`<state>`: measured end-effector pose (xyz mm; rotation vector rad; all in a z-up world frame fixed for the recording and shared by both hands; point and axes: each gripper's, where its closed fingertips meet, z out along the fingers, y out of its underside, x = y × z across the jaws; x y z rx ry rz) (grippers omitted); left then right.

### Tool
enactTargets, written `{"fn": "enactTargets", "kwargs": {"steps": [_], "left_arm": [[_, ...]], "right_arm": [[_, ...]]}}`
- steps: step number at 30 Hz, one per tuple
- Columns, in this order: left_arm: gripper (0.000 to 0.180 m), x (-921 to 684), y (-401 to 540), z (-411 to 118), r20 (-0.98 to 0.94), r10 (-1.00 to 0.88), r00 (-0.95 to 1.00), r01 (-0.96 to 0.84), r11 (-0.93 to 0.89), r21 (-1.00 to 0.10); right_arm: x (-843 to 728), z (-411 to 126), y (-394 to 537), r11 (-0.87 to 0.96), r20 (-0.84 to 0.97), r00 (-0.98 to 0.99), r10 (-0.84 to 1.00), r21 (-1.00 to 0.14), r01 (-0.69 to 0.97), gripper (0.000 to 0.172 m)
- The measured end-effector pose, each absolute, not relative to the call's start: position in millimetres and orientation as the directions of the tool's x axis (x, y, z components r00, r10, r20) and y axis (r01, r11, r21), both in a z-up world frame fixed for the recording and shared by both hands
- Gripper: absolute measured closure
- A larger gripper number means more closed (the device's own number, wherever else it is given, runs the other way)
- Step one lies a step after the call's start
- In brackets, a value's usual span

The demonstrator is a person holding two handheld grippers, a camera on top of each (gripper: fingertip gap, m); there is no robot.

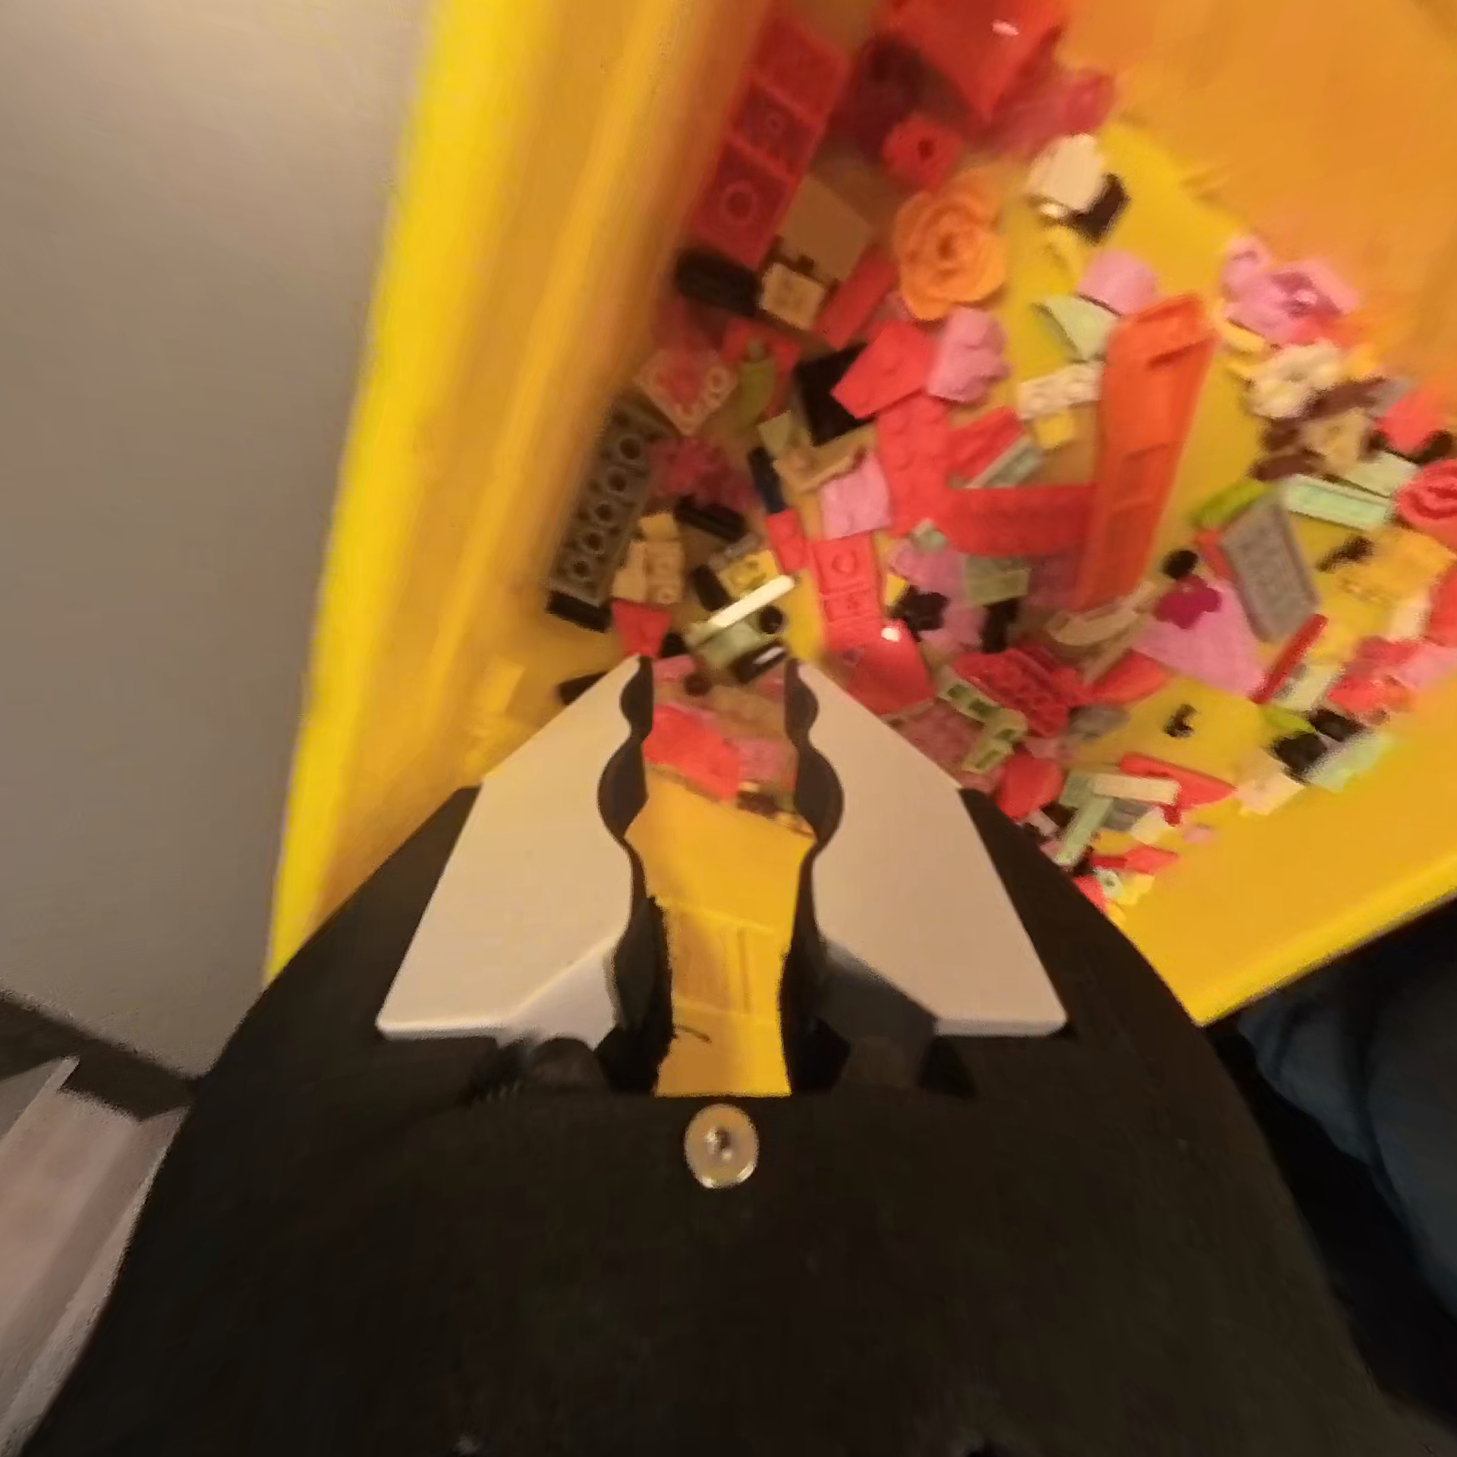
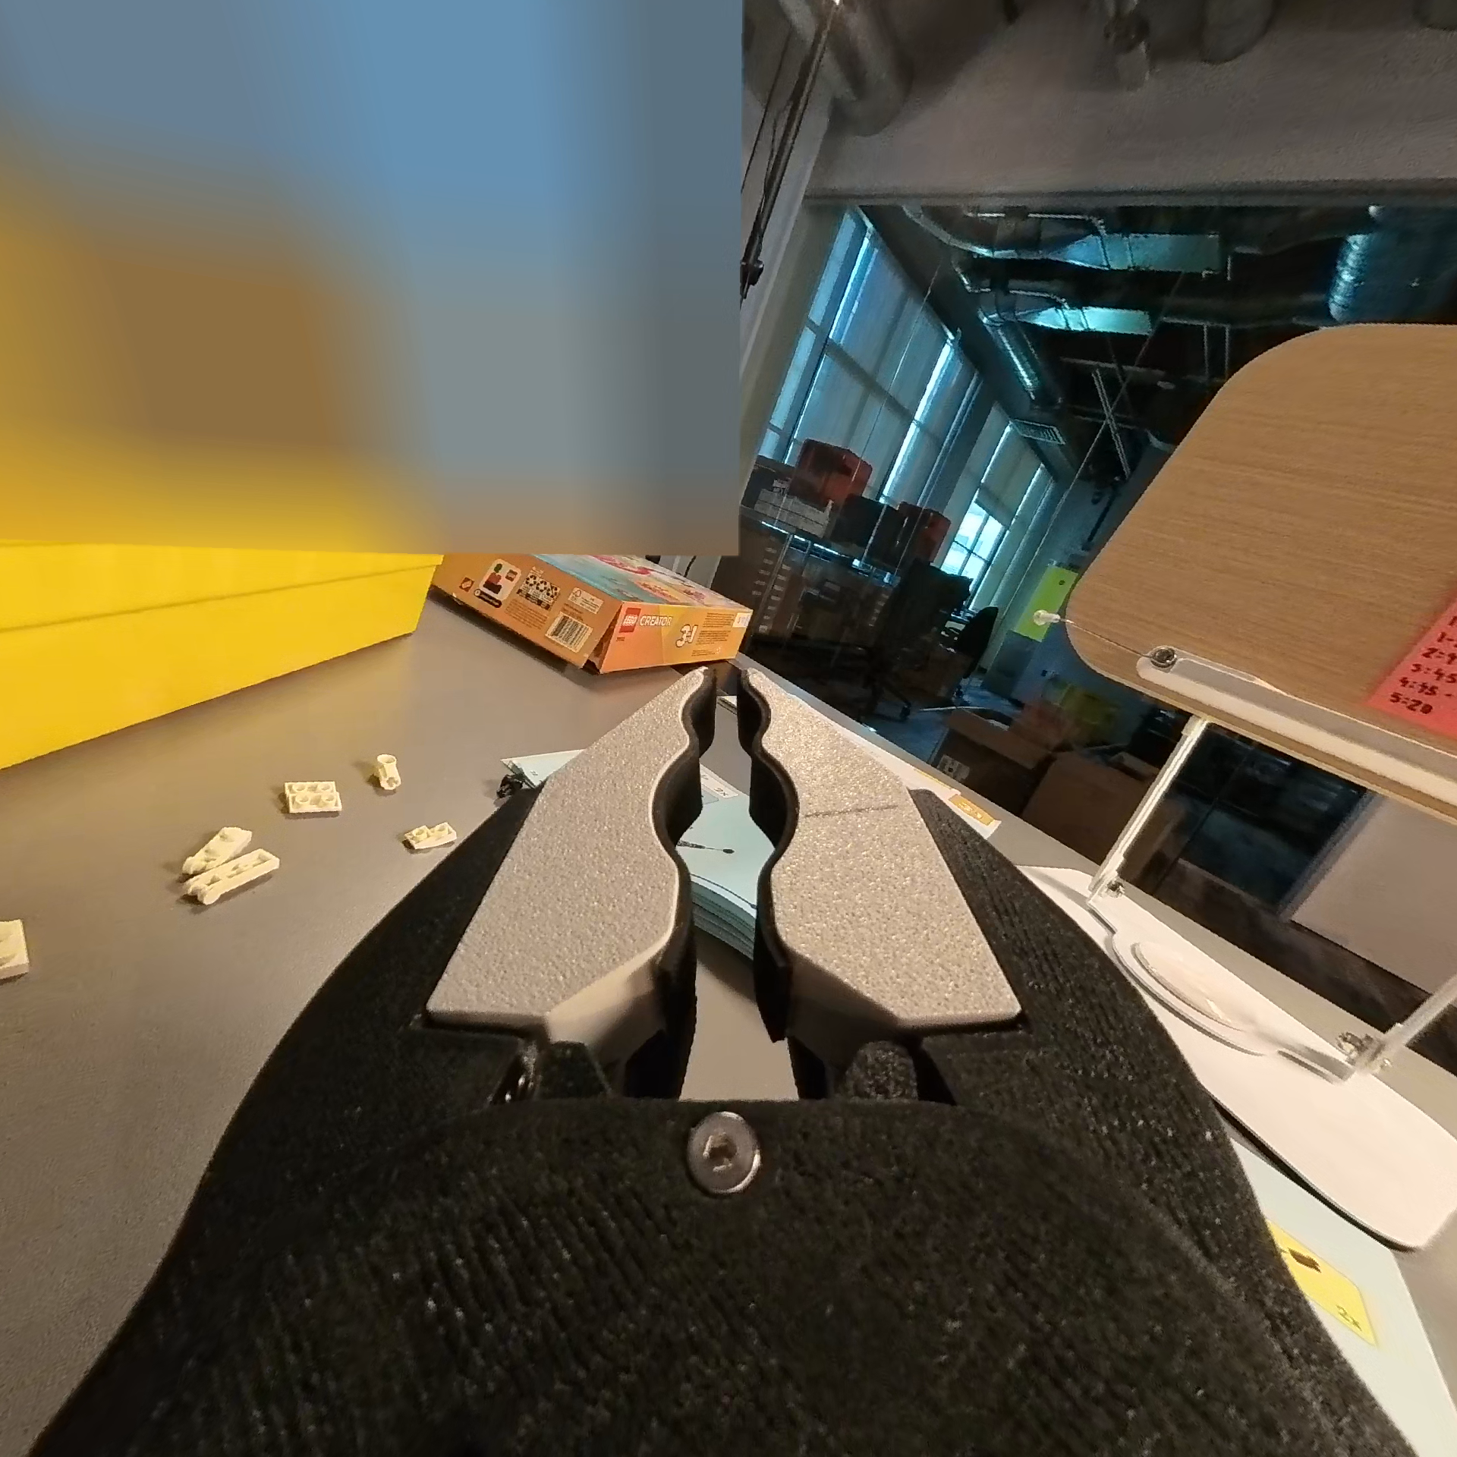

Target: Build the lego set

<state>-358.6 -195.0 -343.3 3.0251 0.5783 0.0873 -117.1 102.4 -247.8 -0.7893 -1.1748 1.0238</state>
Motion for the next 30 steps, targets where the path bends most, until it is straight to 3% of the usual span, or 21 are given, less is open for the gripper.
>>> {"fn": "enactTargets", "kwargs": {"steps": [3,6,11,18,21,25,27,29,30], "left_arm": [[0.134,-334.4,-183.2,-345.4,0.189,0.356,0.915,0.354,-0.934,0.046],[0.122,-325.6,-179.6,-353.6,0.188,0.326,0.926,0.324,-0.945,0.046],[0.128,-314.6,-163.9,-358.0,0.165,0.23,0.959,0.235,-0.972,-0.013],[0.146,-356.3,-171.2,-349.2,-0.144,0.199,0.969,0.199,-0.98,-0.017],[0.146,-331.9,-161.5,-342.1,0.071,0.261,0.963,0.266,-0.961,-0.077],[0.145,-315.2,-172.3,-347.9,0.156,0.279,0.947,0.284,-0.959,-0.005],[0.136,-309.5,-175.2,-352.2,0.144,0.26,0.955,0.261,-0.965,0.009],[0.108,-311.5,-172.3,-351.2,0.069,0.23,0.971,0.232,-0.972,-0.032],[0.102,-309.4,-173.1,-348.0,0.035,0.186,0.982,0.188,-0.981,-0.048]], "right_arm": [[-117.2,-247.9,102.1,0.358,0.352,0.064,0.934,-0.908,-0.219,0.169],[-117.4,-248.1,101.8,0.36,0.355,0.064,0.933,-0.907,-0.218,0.169],[-117.4,-248.2,101.7,0.361,0.356,0.063,0.932,-0.907,-0.218,0.169],[-117.4,-248.3,101.7,0.362,0.357,0.063,0.932,-0.906,-0.218,0.169],[-117.5,-248.3,101.7,0.362,0.357,0.063,0.932,-0.907,-0.218,0.169],[-117.5,-248.3,101.3,0.362,0.357,0.061,0.932,-0.906,-0.218,0.169],[-117.4,-248.2,101.3,0.362,0.358,0.061,0.932,-0.906,-0.218,0.169],[-117.3,-248.2,101.4,0.361,0.357,0.061,0.932,-0.906,-0.219,0.169],[-117.2,-248.1,101.4,0.361,0.356,0.062,0.932,-0.906,-0.219,0.169]]}}
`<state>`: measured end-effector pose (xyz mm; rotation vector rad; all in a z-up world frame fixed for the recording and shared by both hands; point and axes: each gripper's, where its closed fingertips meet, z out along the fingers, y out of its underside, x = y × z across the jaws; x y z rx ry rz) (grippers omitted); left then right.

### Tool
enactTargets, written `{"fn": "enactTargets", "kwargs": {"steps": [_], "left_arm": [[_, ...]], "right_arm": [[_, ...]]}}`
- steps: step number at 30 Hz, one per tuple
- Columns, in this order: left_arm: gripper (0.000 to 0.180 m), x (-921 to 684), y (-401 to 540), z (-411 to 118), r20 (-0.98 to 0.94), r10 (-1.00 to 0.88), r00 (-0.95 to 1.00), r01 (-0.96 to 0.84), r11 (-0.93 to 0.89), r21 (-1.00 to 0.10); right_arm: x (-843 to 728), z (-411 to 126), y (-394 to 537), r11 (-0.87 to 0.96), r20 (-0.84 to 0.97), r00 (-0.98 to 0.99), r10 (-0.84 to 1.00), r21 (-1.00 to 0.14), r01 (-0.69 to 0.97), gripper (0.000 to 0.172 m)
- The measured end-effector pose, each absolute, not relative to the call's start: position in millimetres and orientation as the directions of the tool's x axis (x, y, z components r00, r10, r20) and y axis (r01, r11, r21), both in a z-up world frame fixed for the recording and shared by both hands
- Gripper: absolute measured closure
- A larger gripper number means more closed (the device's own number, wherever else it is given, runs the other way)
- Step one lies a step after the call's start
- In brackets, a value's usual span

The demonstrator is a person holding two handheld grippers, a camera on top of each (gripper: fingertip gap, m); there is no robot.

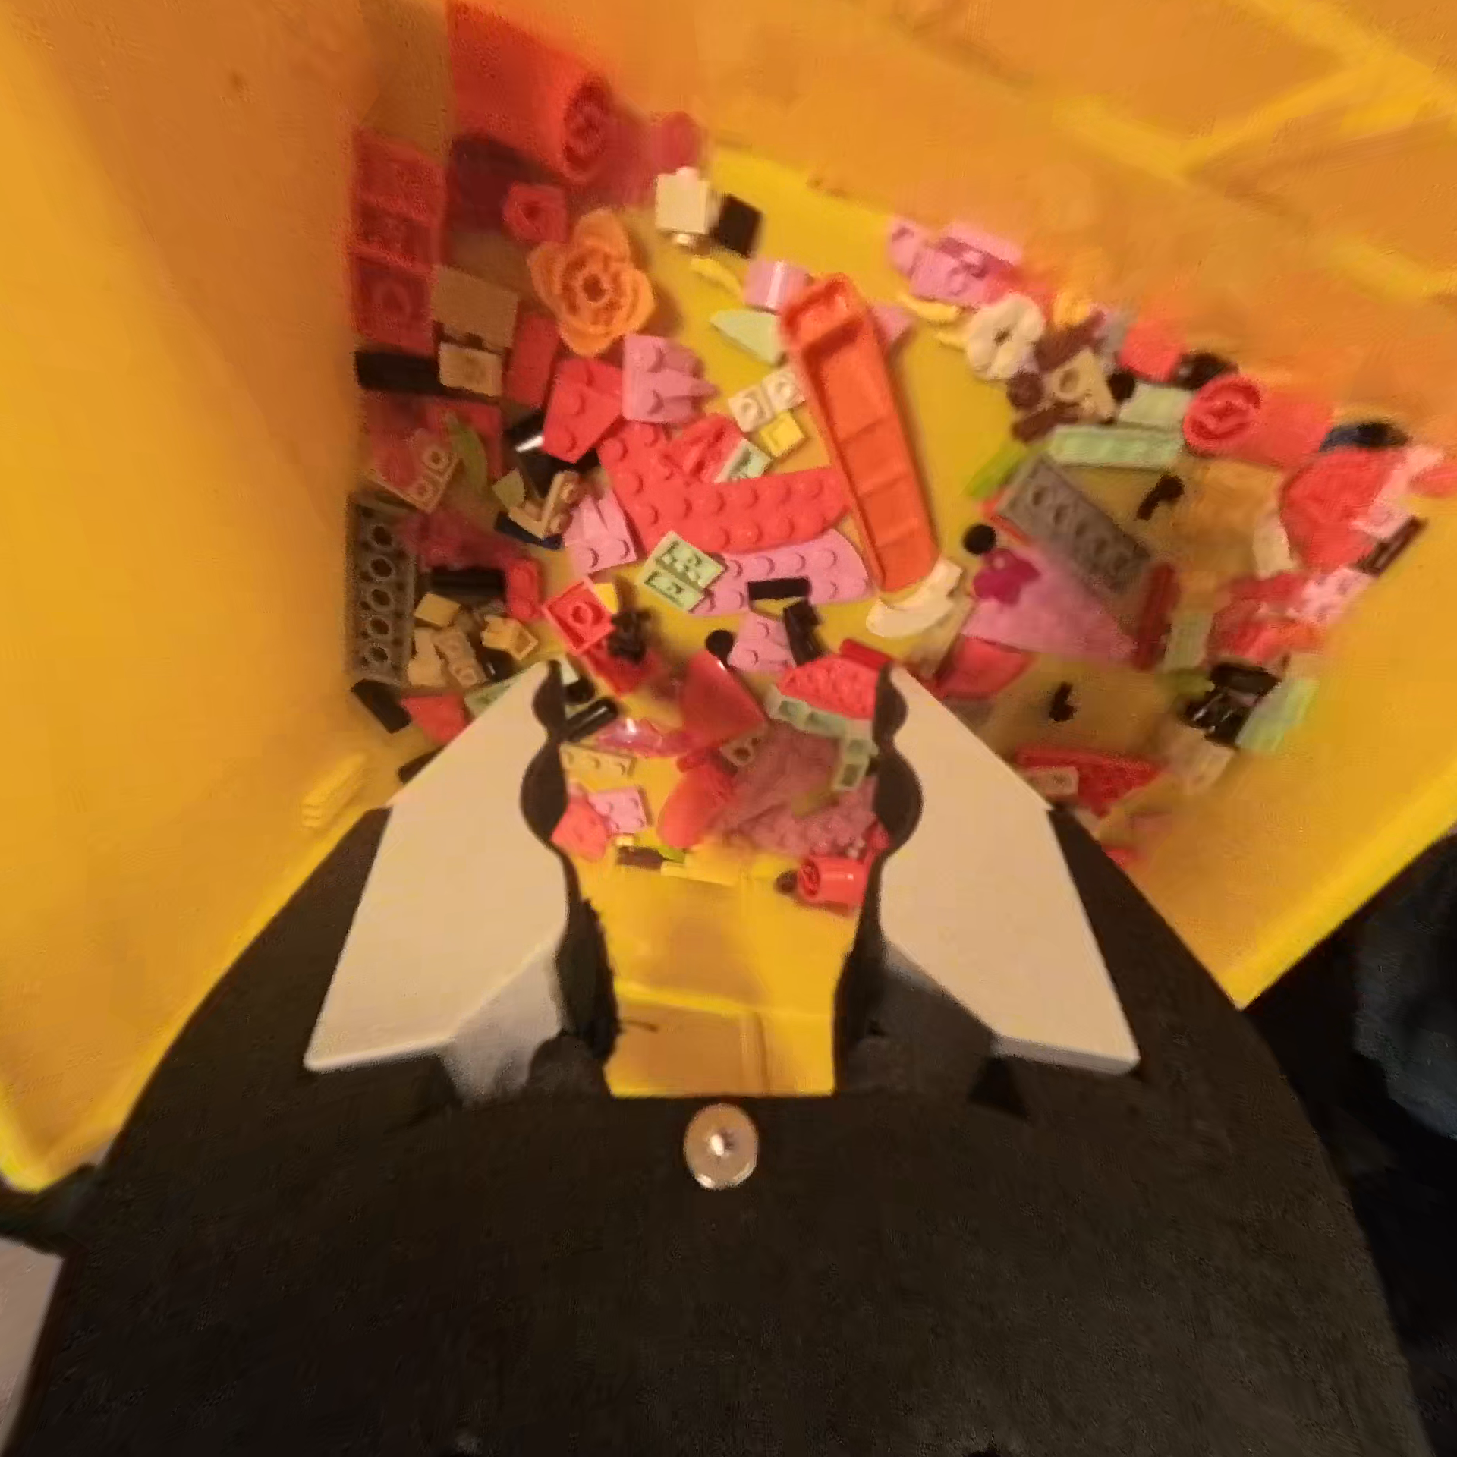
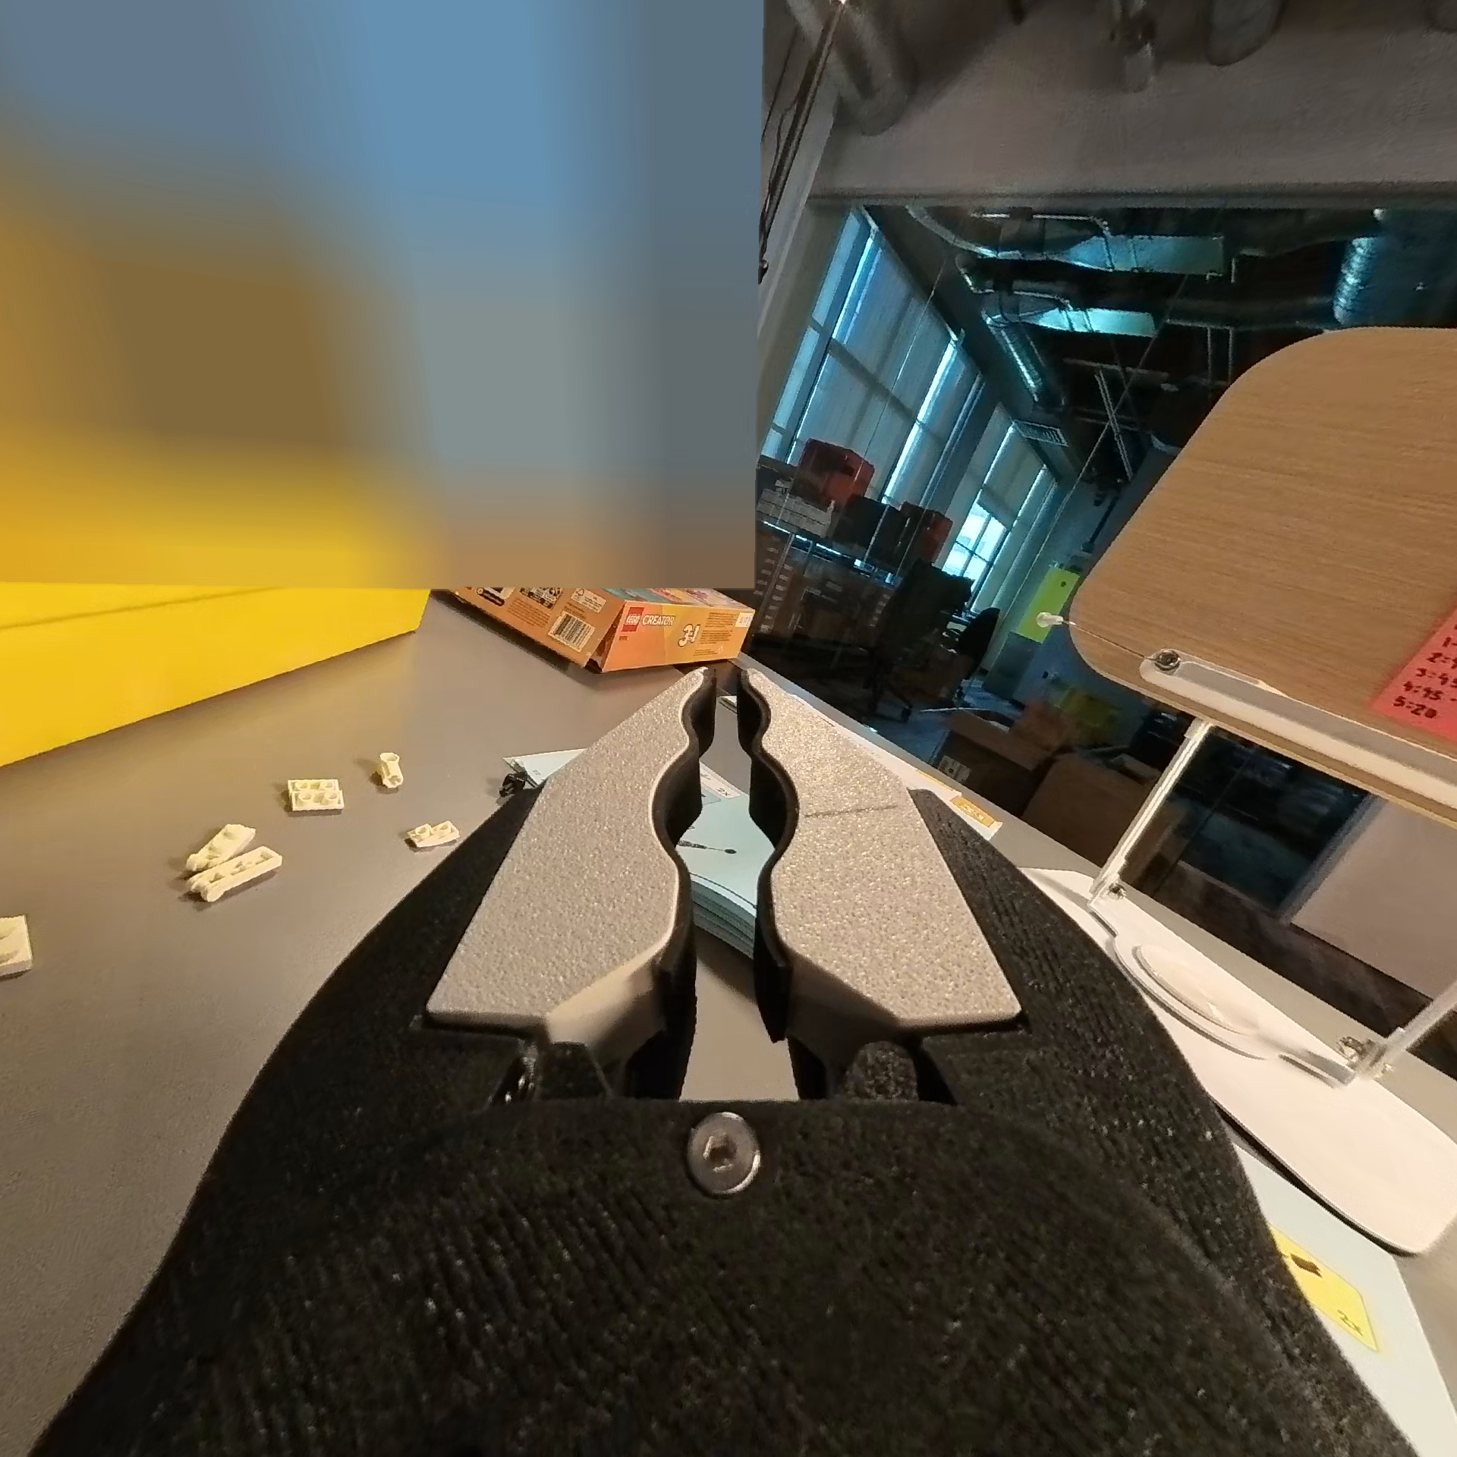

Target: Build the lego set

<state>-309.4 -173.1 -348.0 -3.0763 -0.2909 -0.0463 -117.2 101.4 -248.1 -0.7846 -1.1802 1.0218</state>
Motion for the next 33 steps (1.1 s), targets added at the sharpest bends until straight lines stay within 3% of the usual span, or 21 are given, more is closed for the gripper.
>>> {"fn": "enactTargets", "kwargs": {"steps": [4,6,14,19,24,28,30,33], "left_arm": [[0.082,-284.3,-193.1,-334.2,-0.028,0.023,0.999,0.023,-1.0,0.002],[0.085,-269.0,-204.4,-334.8,-0.022,-0.036,0.999,-0.034,-0.998,0.057],[0.043,-235.6,-229.2,-357.9,0.048,-0.127,0.991,-0.135,-0.955,0.265],[0.023,-252.7,-236.0,-370.1,-0.07,-0.206,0.976,-0.172,-0.926,0.336],[0.027,-277.4,-213.1,-360.5,-0.203,-0.177,0.963,-0.133,-0.968,0.214],[0.057,-337.1,-188.8,-320.8,-0.551,-0.053,0.833,-0.031,-0.998,0.048],[0.052,-327.6,-178.3,-319.8,-0.462,0.015,0.887,-0.008,-0.999,-0.048],[0.041,-277.5,-150.4,-330.8,-0.159,0.001,0.987,-0.03,-0.981,-0.19]], "right_arm": [[-117.4,-248.1,101.6,0.361,0.356,0.063,0.932,-0.907,-0.218,0.169],[-117.5,-248.0,101.3,0.361,0.356,0.062,0.932,-0.907,-0.218,0.169],[-117.2,-247.9,100.0,0.362,0.358,0.057,0.932,-0.905,-0.222,0.169],[-117.2,-248.0,99.9,0.362,0.359,0.056,0.932,-0.905,-0.222,0.169],[-117.3,-248.2,99.7,0.365,0.362,0.056,0.931,-0.904,-0.221,0.169],[-117.3,-248.1,99.6,0.365,0.363,0.055,0.93,-0.904,-0.221,0.169],[-117.4,-248.1,99.8,0.364,0.361,0.056,0.931,-0.905,-0.222,0.169],[-117.6,-248.2,99.8,0.365,0.363,0.055,0.93,-0.904,-0.221,0.168]]}}
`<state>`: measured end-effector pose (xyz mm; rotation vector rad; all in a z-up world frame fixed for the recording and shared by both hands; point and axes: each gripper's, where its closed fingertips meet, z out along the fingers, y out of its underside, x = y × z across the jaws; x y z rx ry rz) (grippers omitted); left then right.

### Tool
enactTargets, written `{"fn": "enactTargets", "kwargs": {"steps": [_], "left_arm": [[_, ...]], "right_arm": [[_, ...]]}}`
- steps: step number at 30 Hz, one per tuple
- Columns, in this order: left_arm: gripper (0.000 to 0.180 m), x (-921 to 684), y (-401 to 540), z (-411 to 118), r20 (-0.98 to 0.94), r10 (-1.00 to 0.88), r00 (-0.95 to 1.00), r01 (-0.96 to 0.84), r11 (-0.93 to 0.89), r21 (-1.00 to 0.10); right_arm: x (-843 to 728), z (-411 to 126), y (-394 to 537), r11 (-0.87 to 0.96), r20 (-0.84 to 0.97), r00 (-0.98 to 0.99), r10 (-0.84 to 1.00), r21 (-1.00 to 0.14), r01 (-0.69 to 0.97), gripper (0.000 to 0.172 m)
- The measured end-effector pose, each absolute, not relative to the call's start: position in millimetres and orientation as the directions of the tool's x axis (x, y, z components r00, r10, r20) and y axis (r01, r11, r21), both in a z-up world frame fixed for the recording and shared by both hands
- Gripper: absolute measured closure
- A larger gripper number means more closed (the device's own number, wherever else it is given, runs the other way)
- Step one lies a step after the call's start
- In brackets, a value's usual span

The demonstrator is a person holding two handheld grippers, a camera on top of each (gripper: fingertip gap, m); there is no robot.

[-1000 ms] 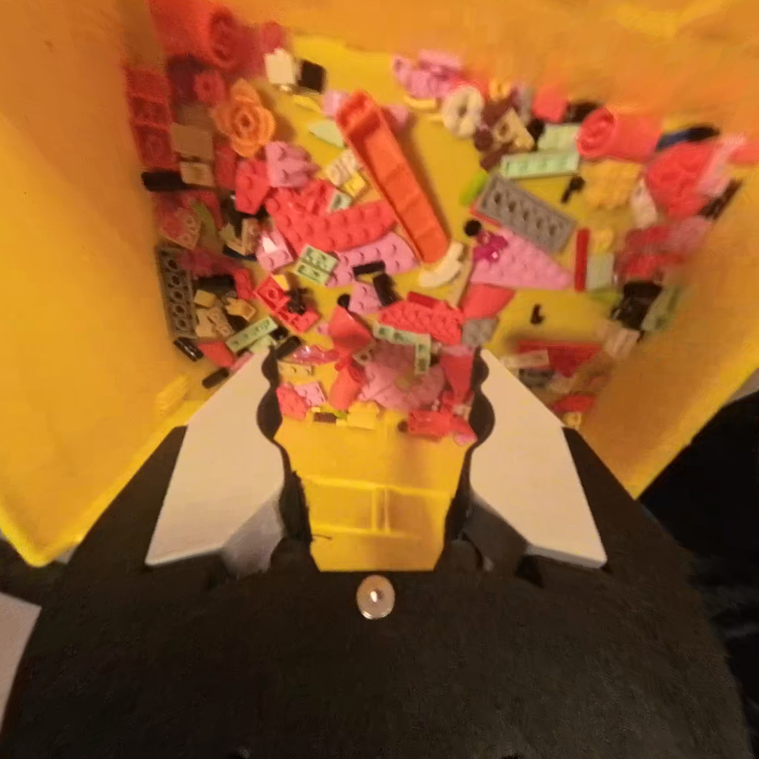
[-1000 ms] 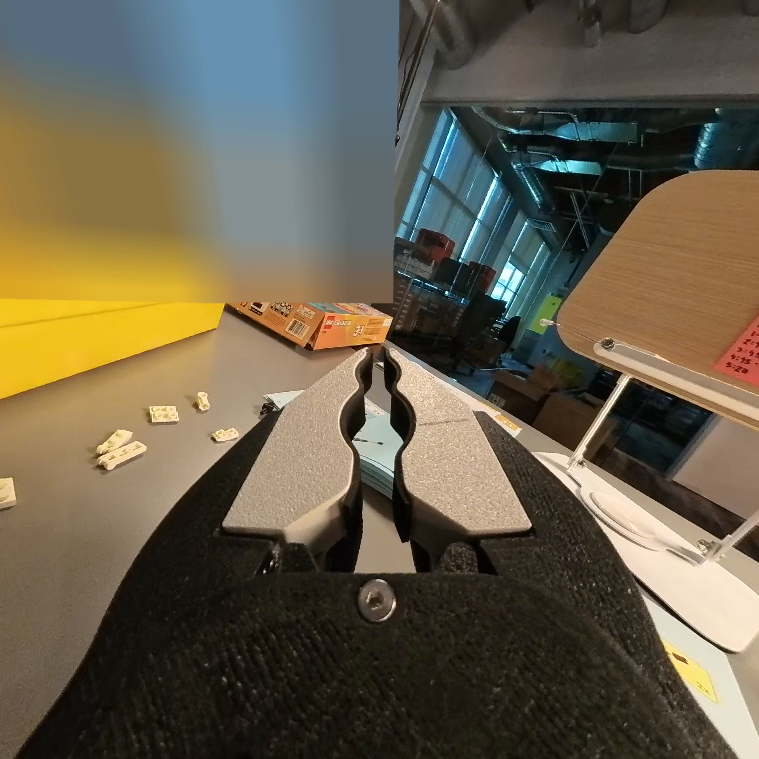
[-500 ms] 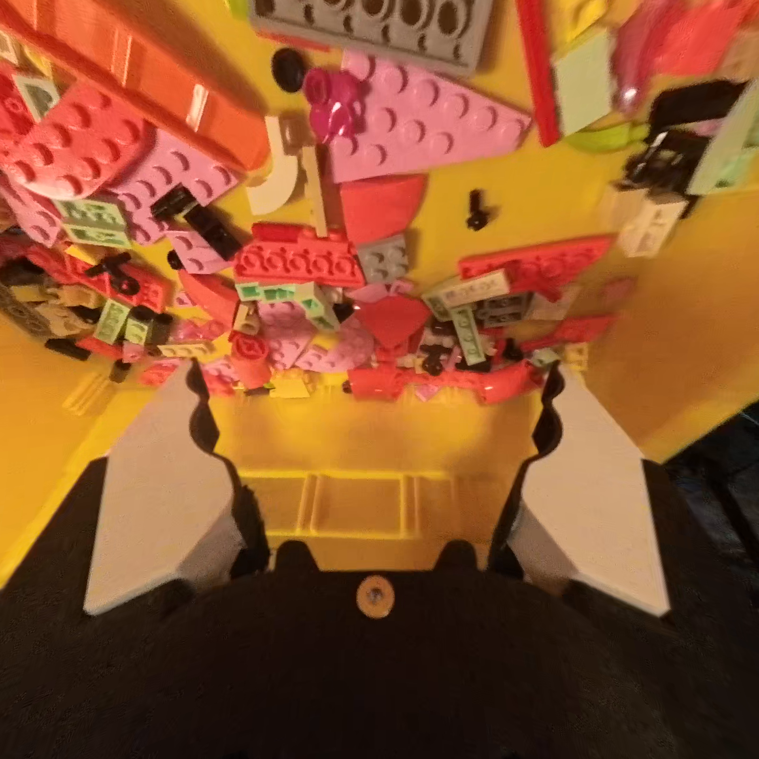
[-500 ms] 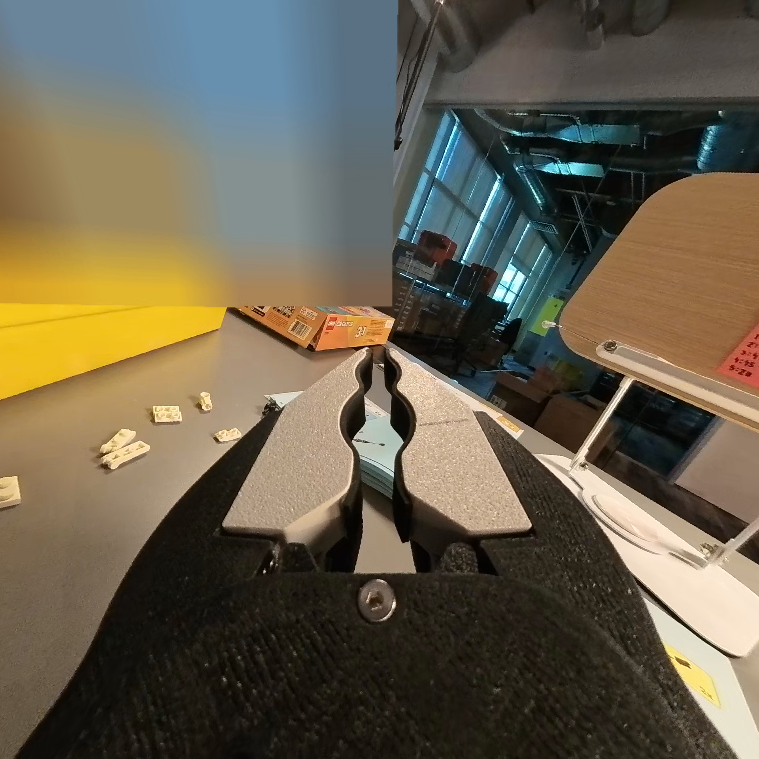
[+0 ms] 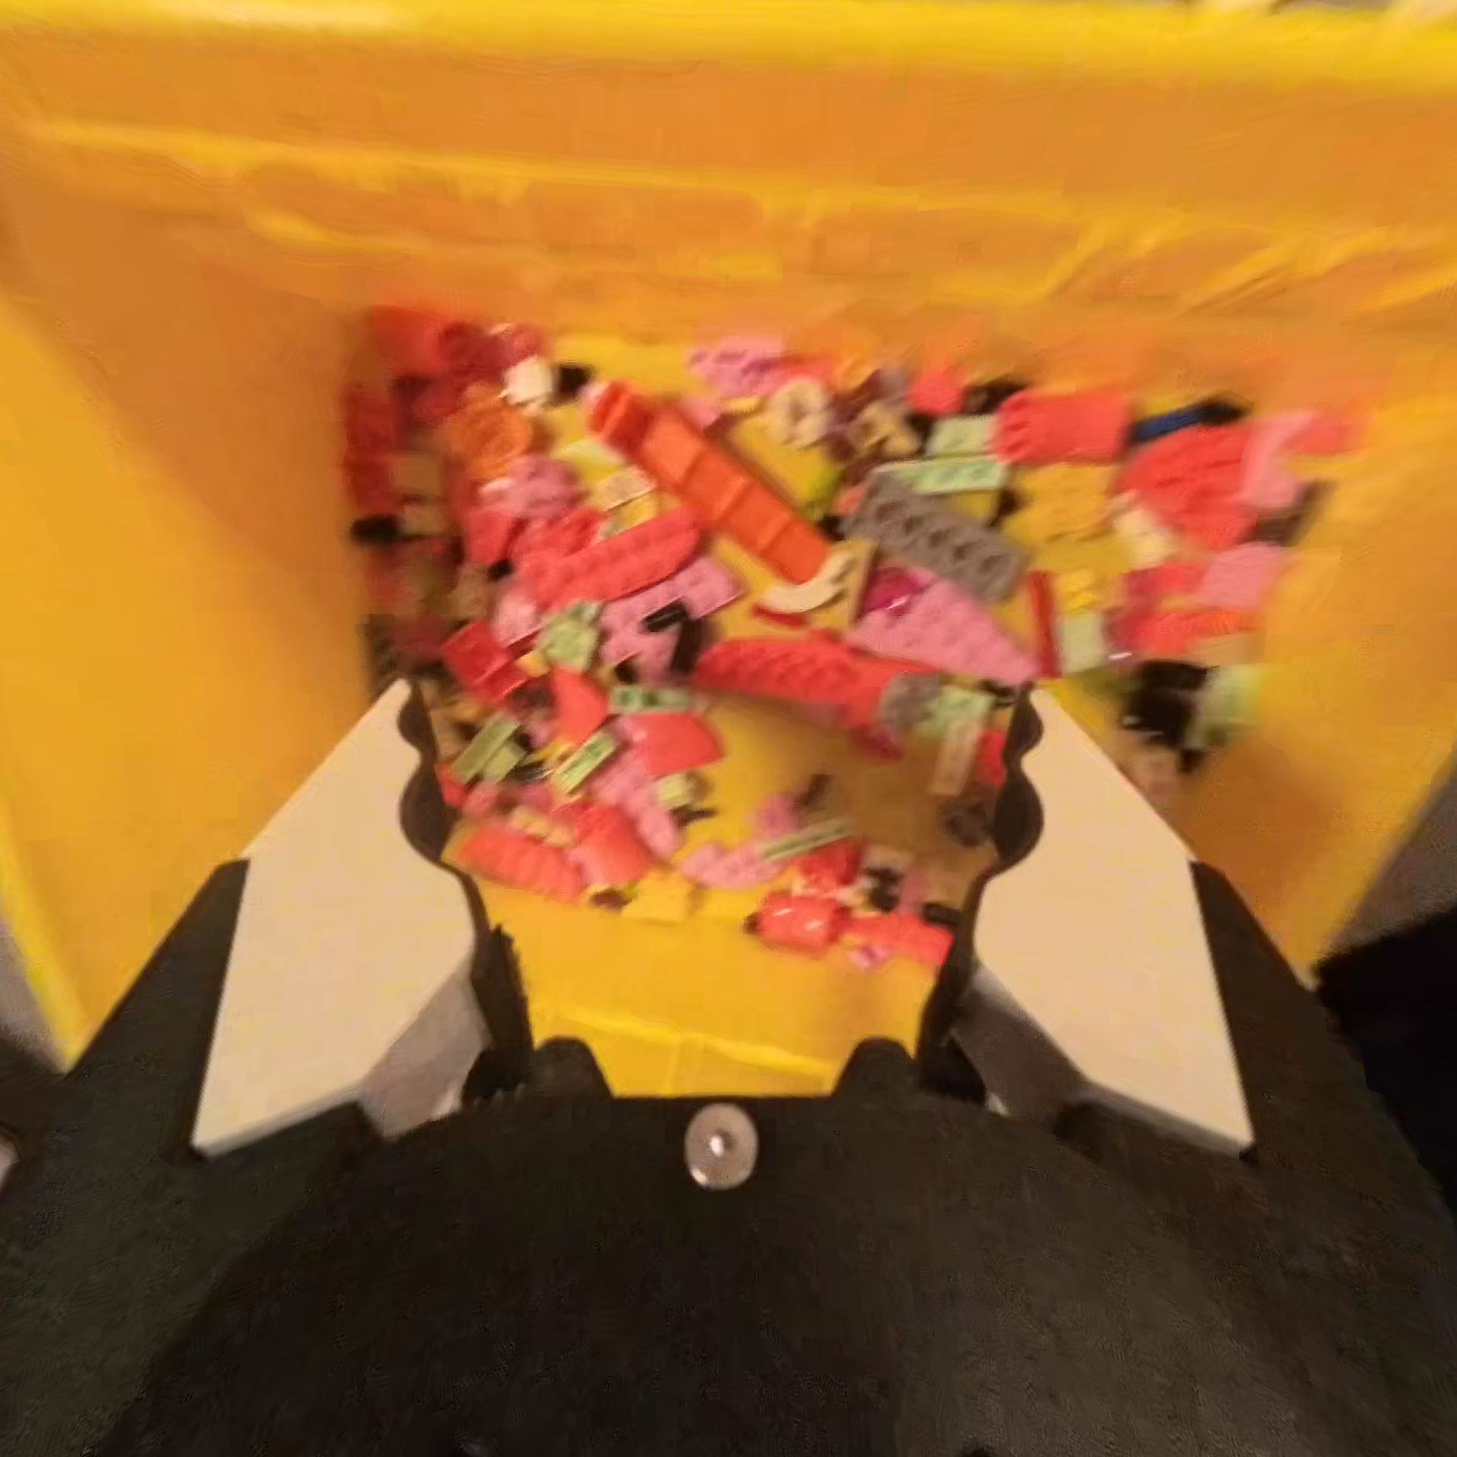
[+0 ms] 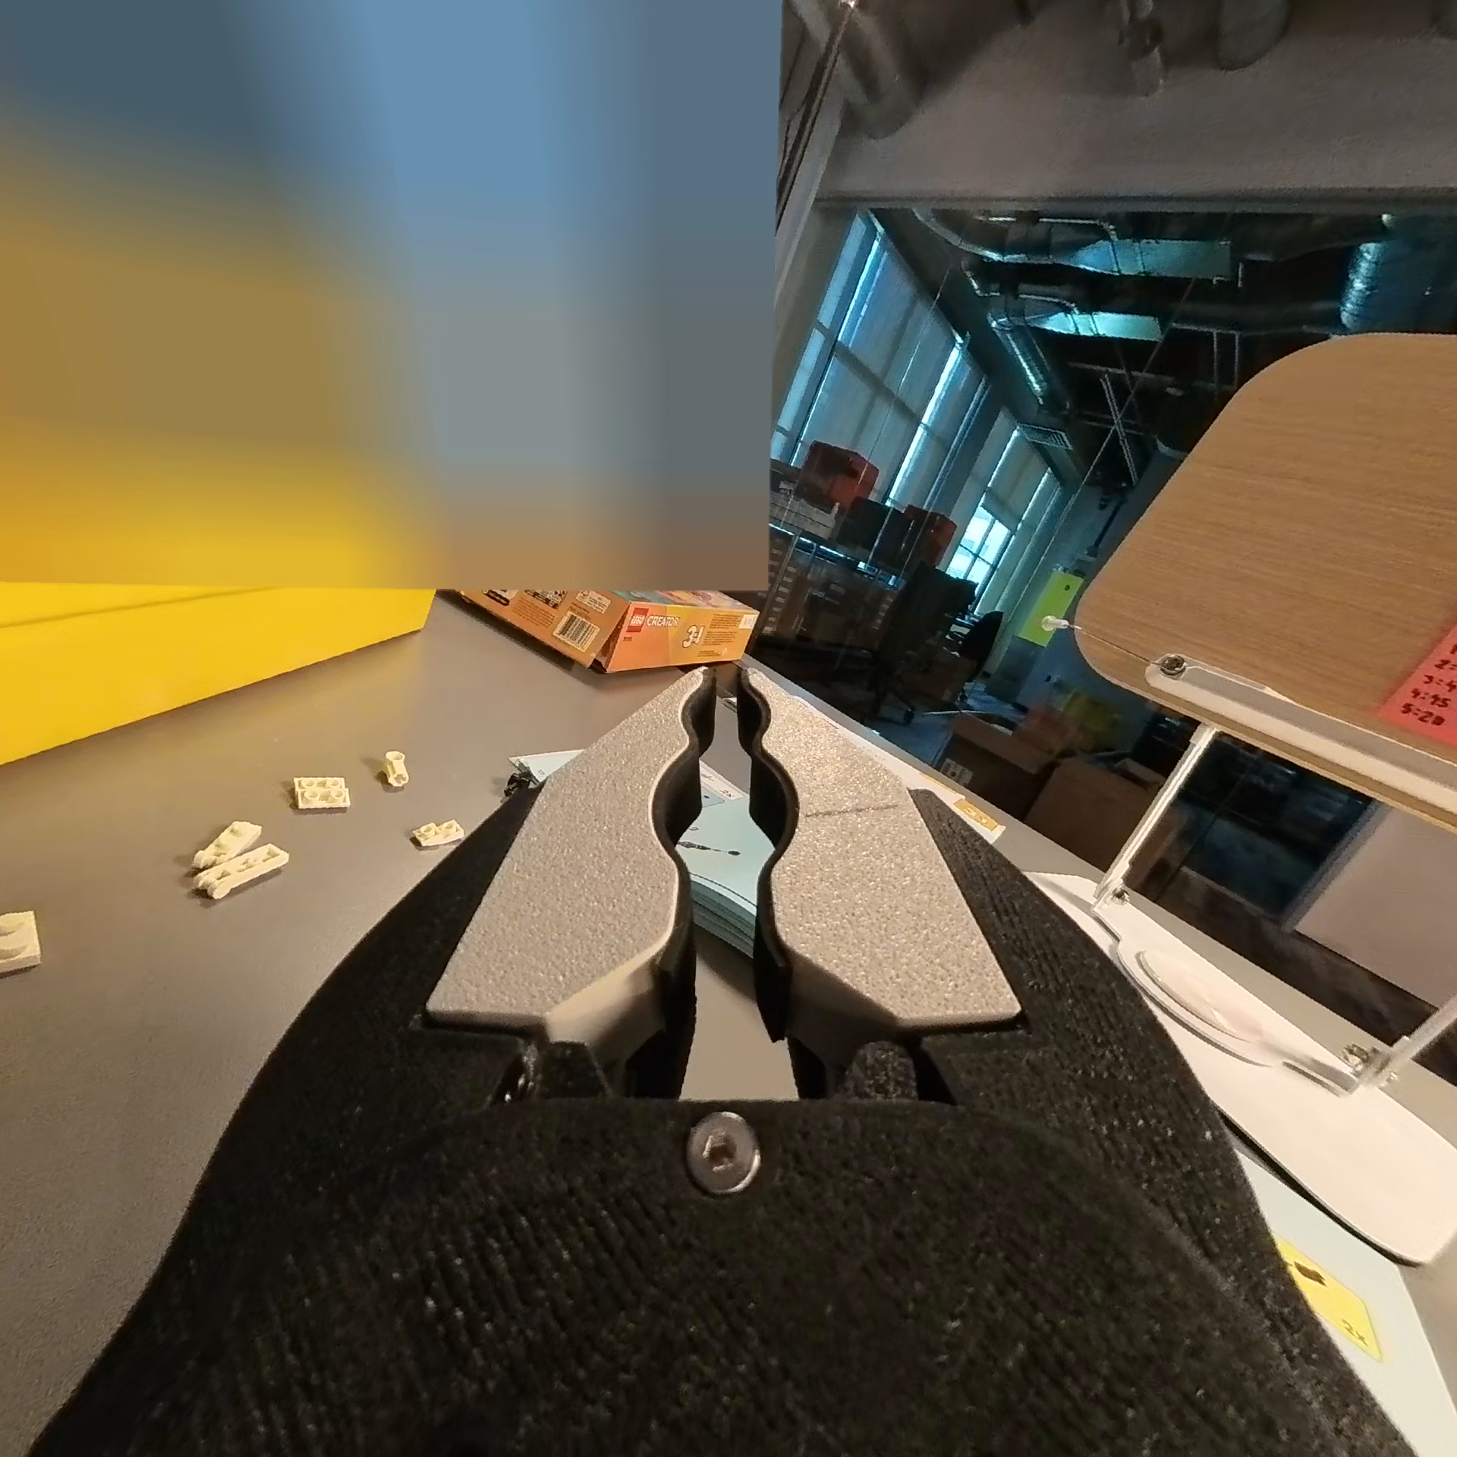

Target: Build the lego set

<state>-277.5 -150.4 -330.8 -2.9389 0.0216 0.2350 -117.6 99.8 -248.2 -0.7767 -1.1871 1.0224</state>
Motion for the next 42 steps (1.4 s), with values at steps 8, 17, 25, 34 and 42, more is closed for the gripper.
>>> {"fn": "enactTargets", "kwargs": {"steps": [8,17,25,34,42], "left_arm": [[0.023,-234.8,-126.0,-359.9,-0.064,-0.055,0.996,-0.066,-0.981,-0.182],[0.023,-242.4,-139.5,-378.0,-0.099,-0.032,0.995,-0.039,-0.997,-0.072],[0.031,-276.8,-134.5,-355.7,-0.138,0.052,0.989,0.02,-0.975,-0.22],[0.023,-232.9,-99.9,-372.3,0.031,0.026,0.999,0.033,-0.965,-0.261],[0.023,-270.0,-119.6,-370.7,-0.141,0.082,0.987,0.059,-0.985,-0.161]], "right_arm": [[-117.8,-248.7,98.9,0.372,0.37,0.054,0.928,-0.902,-0.219,0.169],[-117.8,-248.7,98.9,0.373,0.37,0.054,0.927,-0.902,-0.219,0.169],[-117.9,-248.7,99.3,0.371,0.369,0.054,0.928,-0.902,-0.218,0.169],[-118.0,-249.2,98.4,0.379,0.376,0.054,0.925,-0.9,-0.216,0.169],[-117.5,-248.8,98.3,0.374,0.372,0.051,0.927,-0.901,-0.22,0.169]]}}
